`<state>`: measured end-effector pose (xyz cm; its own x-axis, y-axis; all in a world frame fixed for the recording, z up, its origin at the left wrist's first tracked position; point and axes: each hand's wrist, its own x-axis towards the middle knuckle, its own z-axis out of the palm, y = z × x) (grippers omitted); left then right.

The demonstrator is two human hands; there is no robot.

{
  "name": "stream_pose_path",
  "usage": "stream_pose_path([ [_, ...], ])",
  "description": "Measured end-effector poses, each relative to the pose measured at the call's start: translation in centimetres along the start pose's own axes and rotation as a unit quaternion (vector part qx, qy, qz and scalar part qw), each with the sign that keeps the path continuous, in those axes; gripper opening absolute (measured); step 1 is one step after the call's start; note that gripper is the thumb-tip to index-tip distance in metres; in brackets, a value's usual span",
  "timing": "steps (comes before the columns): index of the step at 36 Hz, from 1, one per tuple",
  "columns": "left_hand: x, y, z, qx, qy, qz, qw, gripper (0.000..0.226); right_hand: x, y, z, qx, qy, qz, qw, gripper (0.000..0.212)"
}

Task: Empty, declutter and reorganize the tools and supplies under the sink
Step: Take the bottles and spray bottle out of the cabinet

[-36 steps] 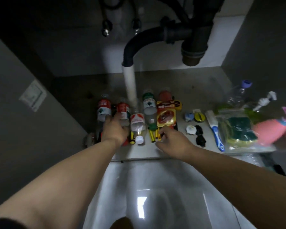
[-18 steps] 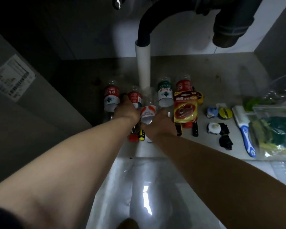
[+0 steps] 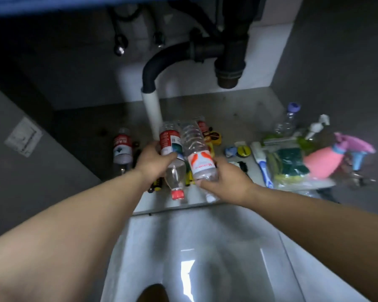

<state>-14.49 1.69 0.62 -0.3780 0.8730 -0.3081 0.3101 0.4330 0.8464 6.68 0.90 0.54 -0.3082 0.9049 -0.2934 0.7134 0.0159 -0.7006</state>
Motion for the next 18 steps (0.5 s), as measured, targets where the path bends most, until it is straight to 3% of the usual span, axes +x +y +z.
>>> stream_pose_path([
  [2,-2.4,0.8,2.1,-0.032,-0.041,0.005,0.999,0.036,-2.6,2.0,-2.7,-0.021,-0.02,0.022,0.999,0.065],
  [5,-6.5,0.9,6.3,-0.057,-0.103,-0.018,0.993,0.044,-7.1,5.7,-6.2,-0.024,-0.065,0.077,0.995,0.061],
  [12,-15.2,-2.7,16.1,-0.079,-0.269,-0.153,0.948,0.05,-16.0,15.9,-9.0,-0.026,-0.119,0.217,0.968,0.062],
  [18,-17.0,-6.1,22.9,-0.062,-0.272,-0.209,0.937,0.058,-16.2,23.3,-6.9,-0.025,-0.092,0.271,0.958,0.075],
])
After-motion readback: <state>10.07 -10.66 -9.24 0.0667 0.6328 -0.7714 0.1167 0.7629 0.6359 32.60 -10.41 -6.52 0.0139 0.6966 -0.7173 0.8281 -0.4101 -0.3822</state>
